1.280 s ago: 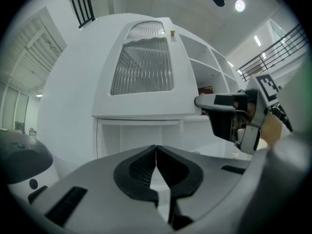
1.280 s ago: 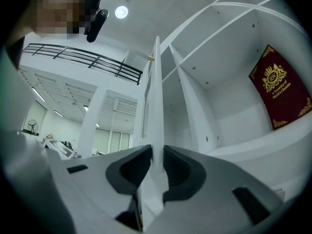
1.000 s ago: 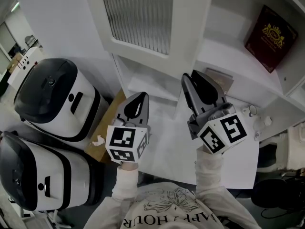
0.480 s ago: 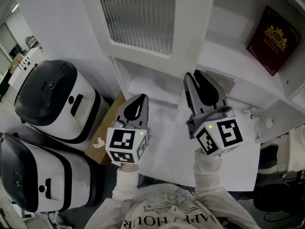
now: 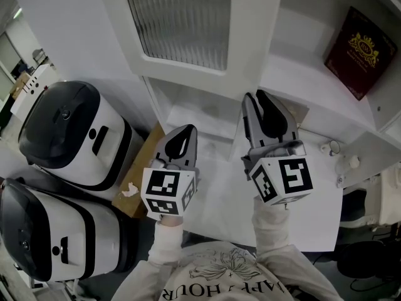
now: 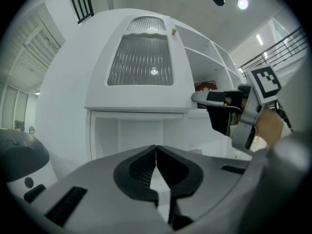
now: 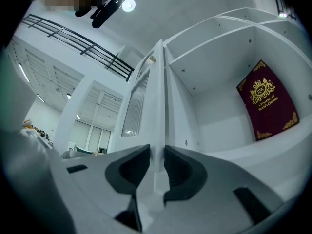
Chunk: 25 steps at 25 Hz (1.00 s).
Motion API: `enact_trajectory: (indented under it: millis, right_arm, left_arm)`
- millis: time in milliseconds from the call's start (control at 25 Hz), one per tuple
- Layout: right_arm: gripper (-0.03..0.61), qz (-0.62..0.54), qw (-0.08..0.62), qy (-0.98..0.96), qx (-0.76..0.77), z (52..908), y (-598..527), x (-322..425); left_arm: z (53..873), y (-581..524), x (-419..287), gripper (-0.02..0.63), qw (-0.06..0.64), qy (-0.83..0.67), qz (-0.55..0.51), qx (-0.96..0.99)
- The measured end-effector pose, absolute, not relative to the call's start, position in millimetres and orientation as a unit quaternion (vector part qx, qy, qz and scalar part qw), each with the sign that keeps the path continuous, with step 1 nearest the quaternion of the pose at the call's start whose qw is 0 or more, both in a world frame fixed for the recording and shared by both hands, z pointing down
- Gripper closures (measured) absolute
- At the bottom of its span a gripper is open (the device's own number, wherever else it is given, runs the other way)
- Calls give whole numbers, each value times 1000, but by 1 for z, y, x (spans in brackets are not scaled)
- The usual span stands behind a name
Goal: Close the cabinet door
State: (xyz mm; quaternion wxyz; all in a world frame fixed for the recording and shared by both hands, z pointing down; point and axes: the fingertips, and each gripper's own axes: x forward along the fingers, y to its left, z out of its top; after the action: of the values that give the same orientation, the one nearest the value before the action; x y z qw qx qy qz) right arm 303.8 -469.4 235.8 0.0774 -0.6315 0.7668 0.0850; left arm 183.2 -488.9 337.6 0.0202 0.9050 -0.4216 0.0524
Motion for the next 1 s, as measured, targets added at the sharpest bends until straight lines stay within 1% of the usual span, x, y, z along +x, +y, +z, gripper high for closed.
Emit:
enact_trajectory:
  millis: [1000]
  right_arm:
    - [502, 73, 69, 738, -667, 236, -492, 318]
  left_arm:
    - [343, -503, 182, 609, 26, -429, 52, 901]
